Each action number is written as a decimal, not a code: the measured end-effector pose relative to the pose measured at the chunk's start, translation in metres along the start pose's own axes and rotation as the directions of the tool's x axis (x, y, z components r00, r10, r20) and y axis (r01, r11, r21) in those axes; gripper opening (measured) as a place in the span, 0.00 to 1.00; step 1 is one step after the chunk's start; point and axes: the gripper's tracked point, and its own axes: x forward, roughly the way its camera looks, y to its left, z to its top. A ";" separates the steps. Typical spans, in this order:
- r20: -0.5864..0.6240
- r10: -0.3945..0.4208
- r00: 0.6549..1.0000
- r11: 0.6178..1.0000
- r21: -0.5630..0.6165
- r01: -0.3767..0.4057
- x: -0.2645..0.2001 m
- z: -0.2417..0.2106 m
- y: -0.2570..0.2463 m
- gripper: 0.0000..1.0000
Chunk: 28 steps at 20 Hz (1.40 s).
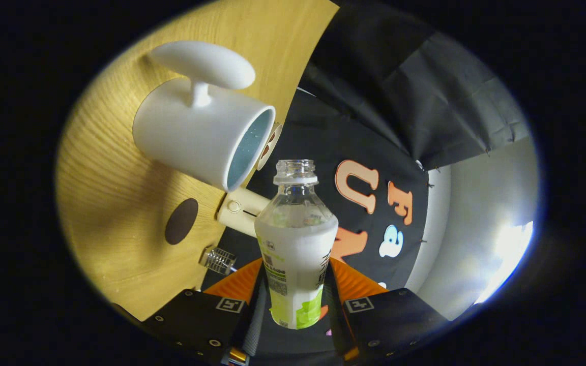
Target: Take the bottle from table, then pour the juice into the cup, finally place the bottle on the coaster
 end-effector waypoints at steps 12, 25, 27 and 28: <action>-0.100 0.139 0.985 0.634 0.773 -0.011 0.040 -0.025 -0.003 0.57; -0.047 0.264 0.963 -0.177 0.979 0.096 0.113 -0.053 0.049 0.57; -0.029 0.292 0.956 -0.238 0.966 0.102 0.118 -0.051 0.065 0.57; -0.024 0.307 0.952 -0.249 0.963 0.104 0.118 -0.049 0.074 0.57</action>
